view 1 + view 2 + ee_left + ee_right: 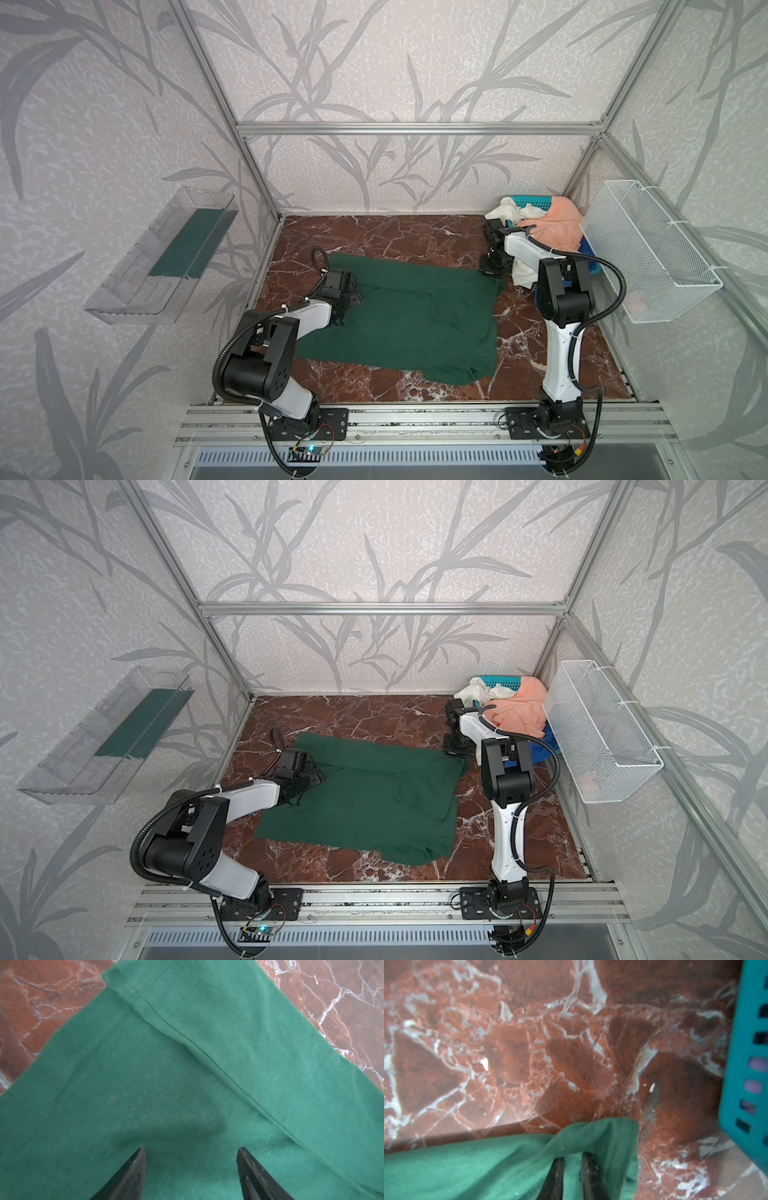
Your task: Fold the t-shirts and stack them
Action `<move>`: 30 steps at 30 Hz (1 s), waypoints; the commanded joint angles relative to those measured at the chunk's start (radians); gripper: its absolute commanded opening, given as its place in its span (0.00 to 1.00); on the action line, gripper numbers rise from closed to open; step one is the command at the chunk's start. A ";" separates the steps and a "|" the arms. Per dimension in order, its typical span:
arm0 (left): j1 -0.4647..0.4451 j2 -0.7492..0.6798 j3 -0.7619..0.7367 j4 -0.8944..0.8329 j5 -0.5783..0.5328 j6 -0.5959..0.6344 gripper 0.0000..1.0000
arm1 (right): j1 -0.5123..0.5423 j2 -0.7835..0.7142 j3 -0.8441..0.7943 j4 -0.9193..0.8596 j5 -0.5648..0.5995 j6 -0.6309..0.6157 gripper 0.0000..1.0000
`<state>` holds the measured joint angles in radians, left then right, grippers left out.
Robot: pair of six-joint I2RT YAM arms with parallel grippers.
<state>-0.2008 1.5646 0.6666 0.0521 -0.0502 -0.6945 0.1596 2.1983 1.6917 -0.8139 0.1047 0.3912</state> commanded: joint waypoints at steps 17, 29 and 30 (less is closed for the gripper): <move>0.031 0.031 0.157 -0.199 0.008 0.018 0.75 | -0.037 0.501 0.956 -0.448 -0.051 -0.100 0.25; 0.029 -0.392 0.010 -0.274 -0.124 0.099 0.94 | -0.006 0.069 0.539 -0.231 -0.169 -0.063 0.99; 0.029 -0.421 -0.009 -0.267 -0.126 0.101 0.95 | -0.005 0.013 0.458 -0.195 -0.183 -0.060 0.99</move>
<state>-0.1745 1.2098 0.7036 -0.1833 -0.1307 -0.6197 0.1421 2.3604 2.2459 -1.0767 -0.0357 0.3214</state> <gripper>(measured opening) 0.942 0.990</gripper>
